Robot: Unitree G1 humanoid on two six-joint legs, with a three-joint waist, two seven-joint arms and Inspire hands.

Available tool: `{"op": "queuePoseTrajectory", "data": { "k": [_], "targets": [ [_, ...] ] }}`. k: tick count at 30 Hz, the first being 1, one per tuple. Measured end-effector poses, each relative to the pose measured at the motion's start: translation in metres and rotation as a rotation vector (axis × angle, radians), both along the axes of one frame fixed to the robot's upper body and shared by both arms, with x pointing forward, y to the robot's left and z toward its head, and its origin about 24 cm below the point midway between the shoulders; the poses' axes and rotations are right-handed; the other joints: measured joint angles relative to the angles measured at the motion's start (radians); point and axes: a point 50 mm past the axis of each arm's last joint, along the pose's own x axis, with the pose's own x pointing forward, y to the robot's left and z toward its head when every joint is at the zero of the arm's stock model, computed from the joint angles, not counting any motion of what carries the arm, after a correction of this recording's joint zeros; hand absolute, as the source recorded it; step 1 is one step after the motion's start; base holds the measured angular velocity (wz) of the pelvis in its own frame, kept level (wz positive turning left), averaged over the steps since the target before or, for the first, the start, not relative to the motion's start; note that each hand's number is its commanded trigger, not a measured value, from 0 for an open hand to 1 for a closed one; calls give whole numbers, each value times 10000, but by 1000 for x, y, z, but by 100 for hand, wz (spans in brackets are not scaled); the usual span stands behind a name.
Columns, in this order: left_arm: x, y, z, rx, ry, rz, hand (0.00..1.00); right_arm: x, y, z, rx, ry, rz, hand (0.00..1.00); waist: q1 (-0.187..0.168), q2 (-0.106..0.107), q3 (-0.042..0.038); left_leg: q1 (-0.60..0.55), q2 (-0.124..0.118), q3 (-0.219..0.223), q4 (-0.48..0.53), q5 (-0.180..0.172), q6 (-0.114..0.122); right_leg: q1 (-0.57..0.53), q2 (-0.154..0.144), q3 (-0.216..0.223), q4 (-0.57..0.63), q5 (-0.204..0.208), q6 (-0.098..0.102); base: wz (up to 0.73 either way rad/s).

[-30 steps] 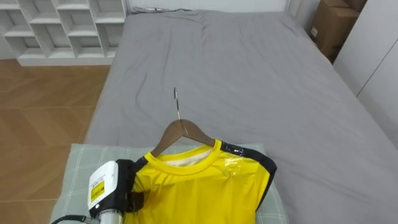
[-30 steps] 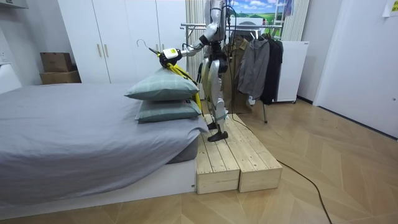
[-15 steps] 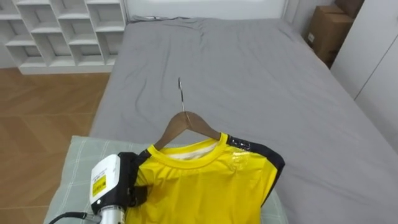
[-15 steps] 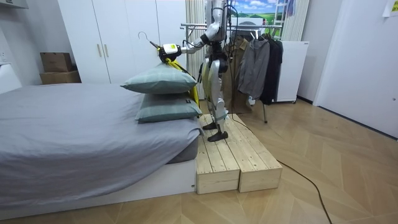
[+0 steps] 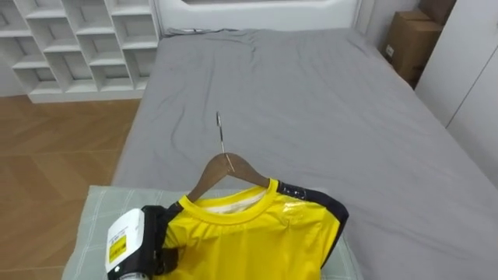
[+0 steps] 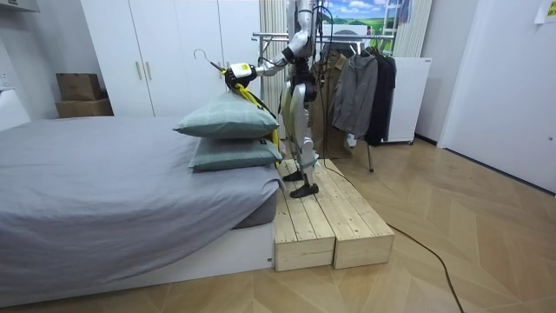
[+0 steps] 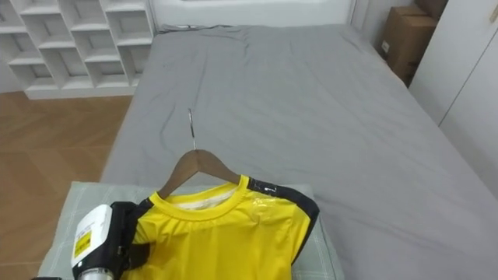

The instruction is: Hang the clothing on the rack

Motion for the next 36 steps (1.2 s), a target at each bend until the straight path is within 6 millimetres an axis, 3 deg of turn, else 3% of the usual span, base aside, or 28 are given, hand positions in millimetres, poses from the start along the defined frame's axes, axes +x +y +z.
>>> {"op": "queuePoseTrajectory", "data": {
  "k": [19,29,36],
  "targets": [
    [4,6,9,178,-396,-43,100,-5,-8,2,-511,50,-557,0,5,-116,16,-18,-67,-224,23,-5,1,124,-28,-117,-145,-120,36,1],
    [15,-1,36,114,-2069,-21,100,-10,-9,2,-758,224,-381,0,2,-62,6,151,-65,-266,28,-5,0,288,-26,-81,-81,-113,26,1],
    [13,1,37,120,-2229,151,100,-6,-17,6,-2167,358,259,0,25,-46,15,202,-68,-215,-64,-5,1,288,-28,-105,-90,-112,25,0]
  ]
}}
